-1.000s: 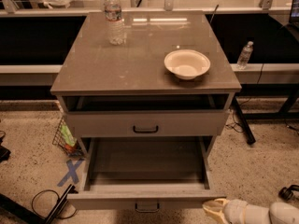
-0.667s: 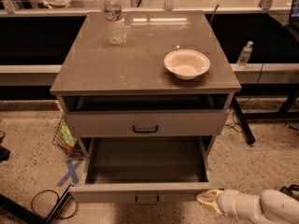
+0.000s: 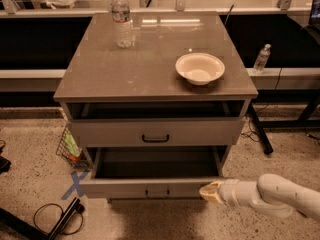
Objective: Close middle drawer
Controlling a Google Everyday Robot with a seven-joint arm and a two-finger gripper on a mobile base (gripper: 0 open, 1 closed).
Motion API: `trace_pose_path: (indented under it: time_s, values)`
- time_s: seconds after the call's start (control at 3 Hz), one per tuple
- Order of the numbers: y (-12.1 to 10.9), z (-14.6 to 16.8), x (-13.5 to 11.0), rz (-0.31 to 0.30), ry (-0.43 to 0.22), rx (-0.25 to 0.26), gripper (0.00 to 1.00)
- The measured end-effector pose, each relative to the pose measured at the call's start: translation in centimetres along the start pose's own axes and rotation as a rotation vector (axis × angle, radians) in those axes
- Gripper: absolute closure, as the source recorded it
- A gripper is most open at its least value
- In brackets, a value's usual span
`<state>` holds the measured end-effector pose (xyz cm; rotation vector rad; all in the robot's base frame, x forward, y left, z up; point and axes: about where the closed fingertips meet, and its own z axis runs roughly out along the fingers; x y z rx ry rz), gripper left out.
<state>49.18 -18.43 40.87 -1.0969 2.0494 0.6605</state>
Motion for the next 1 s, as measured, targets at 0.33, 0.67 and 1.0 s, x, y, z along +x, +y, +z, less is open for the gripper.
trace_pose_path:
  time_s: [0.33, 0.67, 1.0]
  values:
    - [-3.2, 2.2, -1.1, 0.003, -0.010, 0.005, 1.00]
    - [-7.1, 5.1, -2.7, 0.009, -0.039, 0.014, 1.00]
    - [-7.1, 5.1, -2.7, 0.009, -0.039, 0.014, 1.00]
